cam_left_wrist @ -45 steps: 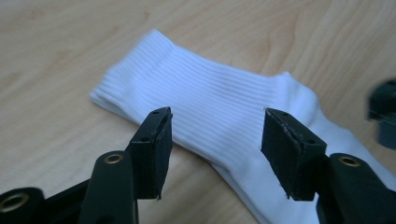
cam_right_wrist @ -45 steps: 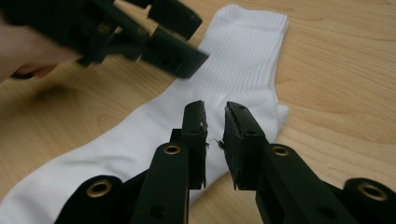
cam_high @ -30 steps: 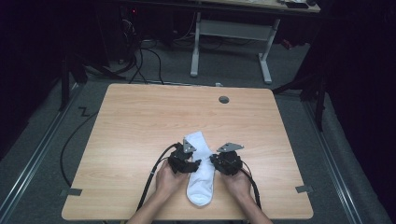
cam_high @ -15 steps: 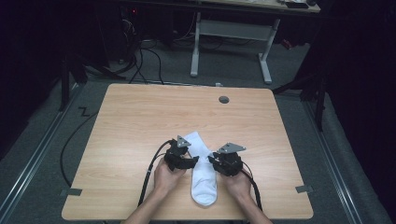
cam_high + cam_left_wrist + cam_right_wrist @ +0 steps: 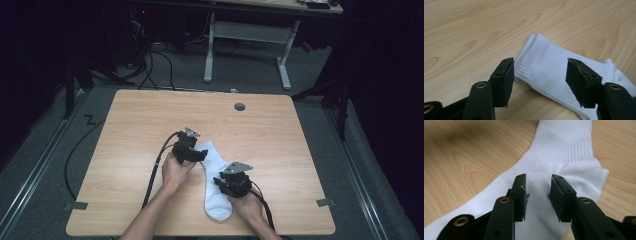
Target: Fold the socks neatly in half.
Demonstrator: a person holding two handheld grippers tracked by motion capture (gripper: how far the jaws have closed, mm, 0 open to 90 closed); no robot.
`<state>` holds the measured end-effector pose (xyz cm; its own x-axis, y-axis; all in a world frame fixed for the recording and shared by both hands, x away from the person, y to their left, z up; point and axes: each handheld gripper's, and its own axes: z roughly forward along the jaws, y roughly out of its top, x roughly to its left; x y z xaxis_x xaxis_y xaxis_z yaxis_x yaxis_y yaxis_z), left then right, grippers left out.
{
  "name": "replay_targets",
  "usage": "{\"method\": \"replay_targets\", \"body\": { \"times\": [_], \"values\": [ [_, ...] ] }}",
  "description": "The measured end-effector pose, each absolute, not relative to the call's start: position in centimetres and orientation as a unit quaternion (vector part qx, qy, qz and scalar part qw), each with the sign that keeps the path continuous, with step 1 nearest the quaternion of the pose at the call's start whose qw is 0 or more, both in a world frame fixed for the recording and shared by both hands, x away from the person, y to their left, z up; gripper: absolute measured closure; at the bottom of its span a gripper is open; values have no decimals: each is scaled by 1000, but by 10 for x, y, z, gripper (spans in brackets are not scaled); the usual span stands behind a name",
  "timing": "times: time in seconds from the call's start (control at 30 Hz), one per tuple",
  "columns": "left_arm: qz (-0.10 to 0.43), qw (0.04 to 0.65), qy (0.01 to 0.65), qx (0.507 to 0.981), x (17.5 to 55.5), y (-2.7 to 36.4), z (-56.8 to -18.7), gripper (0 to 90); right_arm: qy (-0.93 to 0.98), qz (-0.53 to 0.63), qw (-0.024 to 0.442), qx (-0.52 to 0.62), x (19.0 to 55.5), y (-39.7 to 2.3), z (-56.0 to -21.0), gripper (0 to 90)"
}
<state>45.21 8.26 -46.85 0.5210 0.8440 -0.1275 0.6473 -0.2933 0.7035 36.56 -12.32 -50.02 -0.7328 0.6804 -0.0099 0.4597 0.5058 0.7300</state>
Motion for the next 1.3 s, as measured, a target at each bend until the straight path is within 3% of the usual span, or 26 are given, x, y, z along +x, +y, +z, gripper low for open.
{"method": "replay_targets", "body": {
  "times": [0.37, 0.7, 1.0, 1.13, 1.3],
  "values": [
    [121, 343, 504, 784, 479, 80, -489, 420, 857, 370, 149, 326, 362, -125, -501, 652],
    [125, 324, 475, 809, 480, 78, -487, 477, 858, 370, 151, 323, 362, -125, -502, 652],
    [116, 322, 451, 824, 483, 75, -486, 622, 858, 371, 151, 321, 362, -125, -502, 658],
    [87, 332, 458, 820, 486, 78, -485, 699, 857, 373, 149, 322, 363, -125, -502, 662],
    [58, 347, 473, 808, 490, 85, -486, 728, 856, 375, 149, 324, 362, -125, -503, 661]
  ]
}}
